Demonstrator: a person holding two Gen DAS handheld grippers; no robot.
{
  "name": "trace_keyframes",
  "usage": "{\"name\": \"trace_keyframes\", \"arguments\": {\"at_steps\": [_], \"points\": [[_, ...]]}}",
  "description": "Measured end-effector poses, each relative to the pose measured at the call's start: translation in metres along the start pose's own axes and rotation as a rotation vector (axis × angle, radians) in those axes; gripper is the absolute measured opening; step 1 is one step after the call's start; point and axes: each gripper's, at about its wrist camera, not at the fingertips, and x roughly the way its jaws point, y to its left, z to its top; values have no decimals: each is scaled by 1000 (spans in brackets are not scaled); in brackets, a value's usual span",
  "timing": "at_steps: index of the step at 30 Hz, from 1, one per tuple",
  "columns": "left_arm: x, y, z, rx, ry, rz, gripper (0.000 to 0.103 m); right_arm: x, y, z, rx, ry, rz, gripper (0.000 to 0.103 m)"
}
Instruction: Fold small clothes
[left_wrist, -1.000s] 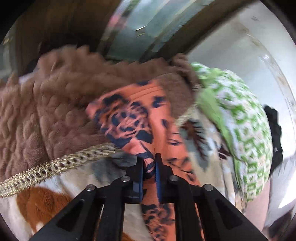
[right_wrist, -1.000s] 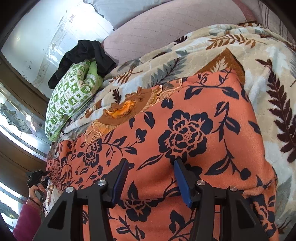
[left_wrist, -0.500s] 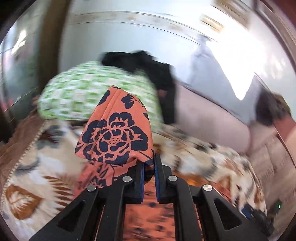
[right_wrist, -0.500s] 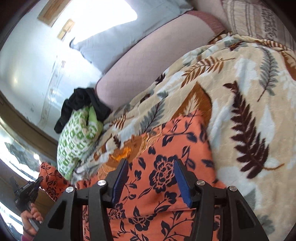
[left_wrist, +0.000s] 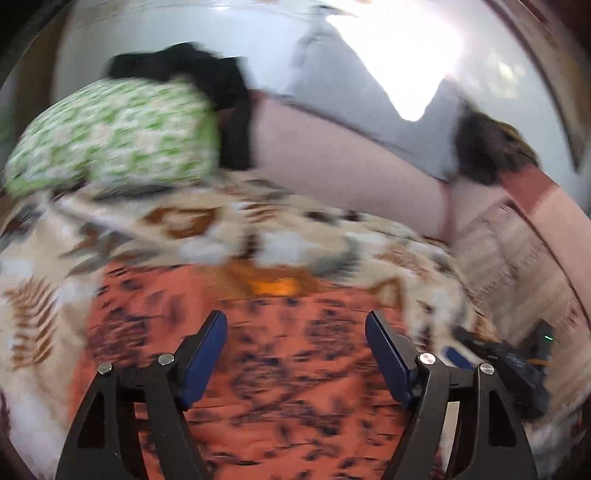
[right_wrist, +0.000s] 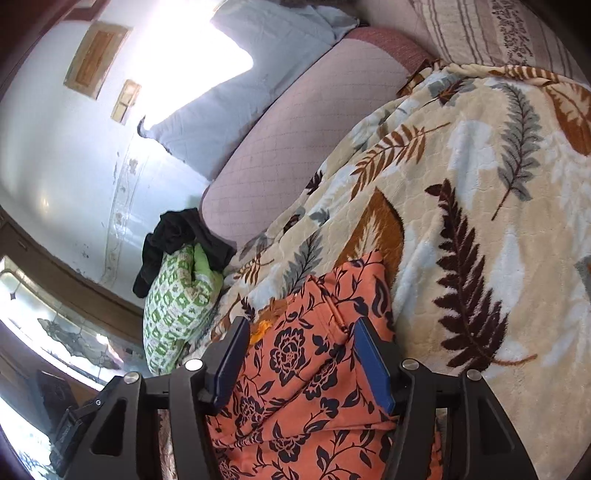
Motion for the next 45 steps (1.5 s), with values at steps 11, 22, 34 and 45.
{"name": "trace_keyframes", "arguments": {"at_steps": [11,22,34,45], "points": [[26,157,-46,-300,-3,348,78,64,0,-11,-41,119,-22,60],[53,160,-48,-241,82,357,78,134,-4,7,-154,153,-185,60],[39,160,-51,-247,34,398,78,72,42,-12,-332,78,-189,7],[19,144,-47,-159,-46,445,78,39,-42,-7,-76,160,-418,7]]}}
